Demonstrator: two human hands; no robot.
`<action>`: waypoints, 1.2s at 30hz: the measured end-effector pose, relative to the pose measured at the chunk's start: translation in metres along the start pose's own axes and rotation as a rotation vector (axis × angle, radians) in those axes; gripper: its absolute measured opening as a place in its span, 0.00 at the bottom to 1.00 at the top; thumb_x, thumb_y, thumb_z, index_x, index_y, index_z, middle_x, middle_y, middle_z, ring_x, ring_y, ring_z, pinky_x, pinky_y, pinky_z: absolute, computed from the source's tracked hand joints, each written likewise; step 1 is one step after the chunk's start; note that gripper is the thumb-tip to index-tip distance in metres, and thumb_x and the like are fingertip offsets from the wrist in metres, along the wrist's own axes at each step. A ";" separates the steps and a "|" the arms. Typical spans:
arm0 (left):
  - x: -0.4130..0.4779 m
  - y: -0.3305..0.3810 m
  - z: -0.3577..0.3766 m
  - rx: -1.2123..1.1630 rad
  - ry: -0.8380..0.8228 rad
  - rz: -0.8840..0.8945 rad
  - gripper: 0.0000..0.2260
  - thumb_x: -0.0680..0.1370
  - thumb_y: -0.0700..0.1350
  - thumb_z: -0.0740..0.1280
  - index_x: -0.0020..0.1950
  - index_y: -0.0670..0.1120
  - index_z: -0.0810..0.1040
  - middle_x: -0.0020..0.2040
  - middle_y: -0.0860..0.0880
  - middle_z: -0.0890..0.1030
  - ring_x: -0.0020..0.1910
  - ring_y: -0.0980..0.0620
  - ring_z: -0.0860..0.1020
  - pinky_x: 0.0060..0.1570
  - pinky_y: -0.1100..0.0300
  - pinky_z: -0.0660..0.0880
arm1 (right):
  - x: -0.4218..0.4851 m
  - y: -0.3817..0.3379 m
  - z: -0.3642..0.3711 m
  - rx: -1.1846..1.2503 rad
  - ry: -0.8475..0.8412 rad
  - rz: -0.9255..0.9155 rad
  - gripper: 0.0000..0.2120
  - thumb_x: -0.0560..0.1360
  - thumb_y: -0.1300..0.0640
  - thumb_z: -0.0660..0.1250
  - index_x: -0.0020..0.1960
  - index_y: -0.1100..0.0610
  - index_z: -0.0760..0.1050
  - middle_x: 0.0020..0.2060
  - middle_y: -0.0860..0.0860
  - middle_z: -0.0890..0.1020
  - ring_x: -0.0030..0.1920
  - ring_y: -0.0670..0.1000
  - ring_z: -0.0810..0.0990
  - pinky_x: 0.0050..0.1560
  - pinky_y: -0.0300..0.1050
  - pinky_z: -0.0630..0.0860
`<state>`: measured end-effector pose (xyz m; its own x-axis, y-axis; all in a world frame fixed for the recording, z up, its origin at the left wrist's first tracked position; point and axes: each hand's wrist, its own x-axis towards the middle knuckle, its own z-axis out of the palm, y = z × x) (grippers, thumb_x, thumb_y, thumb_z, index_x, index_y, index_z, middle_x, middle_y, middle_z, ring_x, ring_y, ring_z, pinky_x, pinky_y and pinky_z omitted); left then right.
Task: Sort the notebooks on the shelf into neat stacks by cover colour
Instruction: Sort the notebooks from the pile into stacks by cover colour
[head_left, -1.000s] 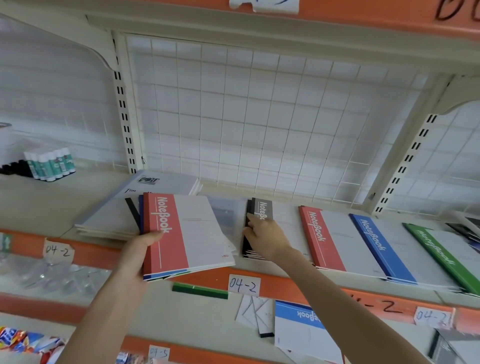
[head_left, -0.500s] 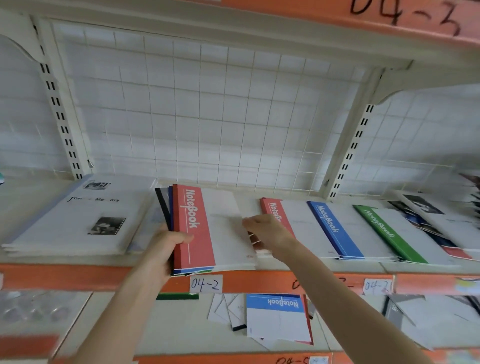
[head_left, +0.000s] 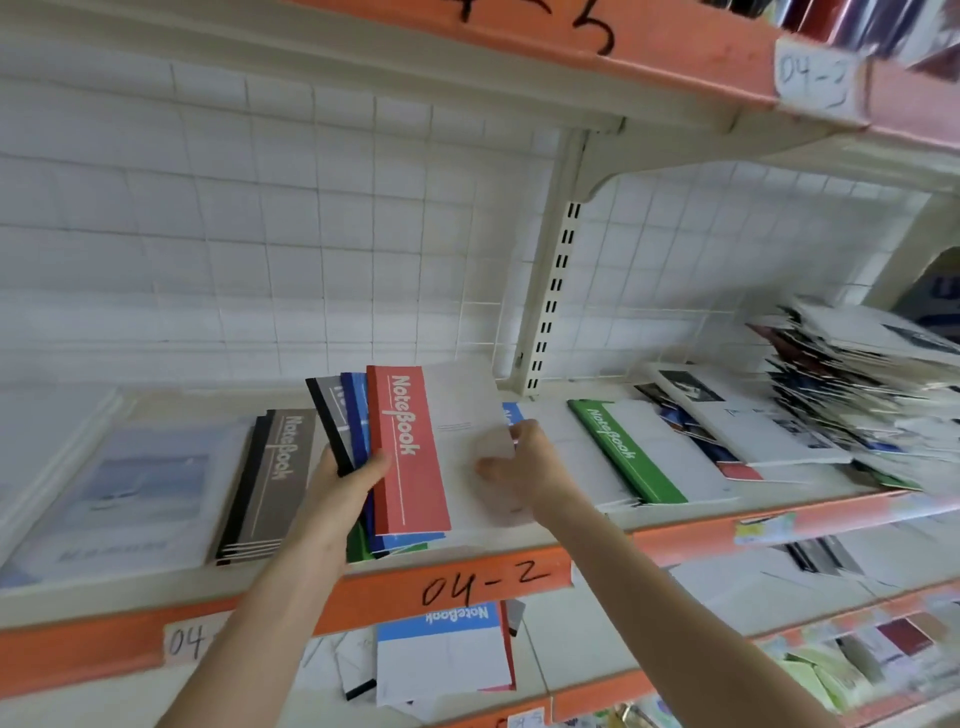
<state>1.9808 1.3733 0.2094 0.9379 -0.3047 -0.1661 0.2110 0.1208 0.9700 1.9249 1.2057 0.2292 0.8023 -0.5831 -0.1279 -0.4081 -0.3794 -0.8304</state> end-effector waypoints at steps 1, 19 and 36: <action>0.002 -0.001 0.007 -0.004 0.008 0.003 0.13 0.79 0.44 0.65 0.63 0.48 0.72 0.49 0.50 0.79 0.44 0.51 0.78 0.41 0.57 0.73 | 0.005 0.004 -0.008 0.008 0.007 0.005 0.20 0.73 0.60 0.68 0.61 0.61 0.64 0.42 0.49 0.71 0.47 0.53 0.73 0.31 0.44 0.74; 0.004 0.006 -0.068 0.008 0.257 -0.008 0.13 0.77 0.39 0.65 0.61 0.47 0.72 0.52 0.46 0.77 0.42 0.48 0.76 0.35 0.59 0.70 | 0.044 0.021 -0.002 -0.612 -0.011 -0.160 0.12 0.75 0.62 0.61 0.56 0.64 0.77 0.54 0.59 0.76 0.59 0.58 0.73 0.54 0.42 0.69; 0.010 0.012 -0.070 0.042 0.076 -0.078 0.16 0.75 0.35 0.66 0.61 0.44 0.72 0.51 0.43 0.80 0.43 0.47 0.78 0.38 0.58 0.72 | 0.019 -0.004 0.024 -0.030 -0.045 -0.116 0.15 0.80 0.54 0.57 0.56 0.63 0.77 0.48 0.56 0.81 0.41 0.50 0.76 0.43 0.39 0.73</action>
<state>2.0119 1.4381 0.2069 0.9377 -0.2388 -0.2525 0.2737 0.0595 0.9600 1.9523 1.2128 0.2170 0.8633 -0.5015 -0.0571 -0.3239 -0.4636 -0.8247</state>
